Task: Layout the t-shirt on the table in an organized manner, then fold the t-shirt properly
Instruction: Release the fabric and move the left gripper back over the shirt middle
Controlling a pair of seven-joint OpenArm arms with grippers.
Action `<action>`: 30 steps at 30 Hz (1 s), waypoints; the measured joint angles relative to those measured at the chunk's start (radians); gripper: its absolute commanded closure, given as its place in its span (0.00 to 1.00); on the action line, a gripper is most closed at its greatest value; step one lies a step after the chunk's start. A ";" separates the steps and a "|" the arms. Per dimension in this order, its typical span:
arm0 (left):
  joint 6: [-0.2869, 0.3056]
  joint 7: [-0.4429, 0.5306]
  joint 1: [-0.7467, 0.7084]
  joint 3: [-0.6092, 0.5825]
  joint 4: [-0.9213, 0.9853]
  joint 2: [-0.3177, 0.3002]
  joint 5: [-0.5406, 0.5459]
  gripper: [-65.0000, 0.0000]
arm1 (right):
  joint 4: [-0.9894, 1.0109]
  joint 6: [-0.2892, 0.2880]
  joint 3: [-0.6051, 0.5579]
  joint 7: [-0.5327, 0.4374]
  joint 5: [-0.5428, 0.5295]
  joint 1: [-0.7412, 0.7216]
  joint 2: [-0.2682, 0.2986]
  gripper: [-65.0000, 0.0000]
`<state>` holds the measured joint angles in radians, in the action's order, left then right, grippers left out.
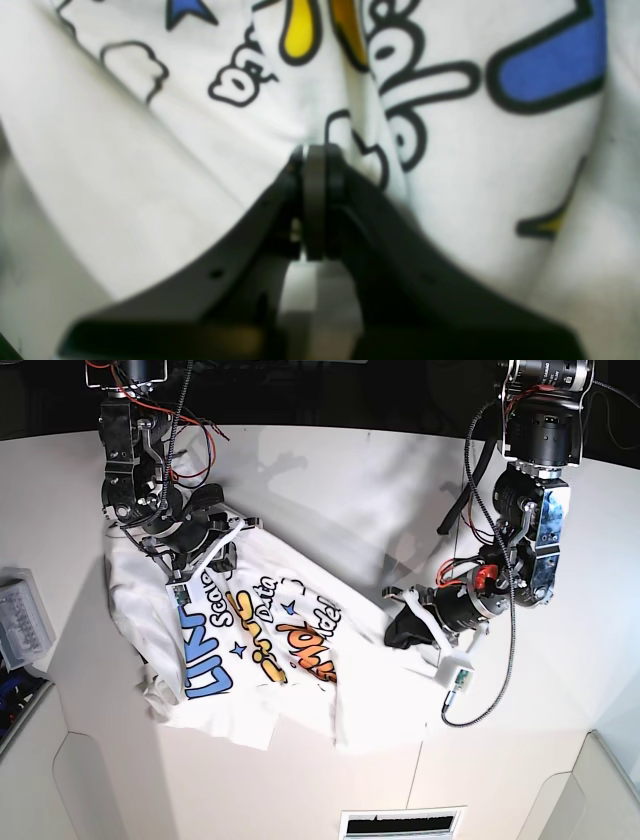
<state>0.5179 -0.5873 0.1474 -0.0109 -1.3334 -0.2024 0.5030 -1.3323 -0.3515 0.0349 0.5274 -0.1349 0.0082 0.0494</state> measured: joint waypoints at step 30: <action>-0.127 0.161 0.181 -0.548 0.056 0.289 -0.366 0.65 | 0.000 -0.003 0.000 0.004 0.000 0.000 0.000 1.00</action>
<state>0.3912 -0.4259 0.3286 -0.5587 -1.2774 0.0864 0.1371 -1.3319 -0.3542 0.0349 0.5312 -0.1352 0.0082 0.0494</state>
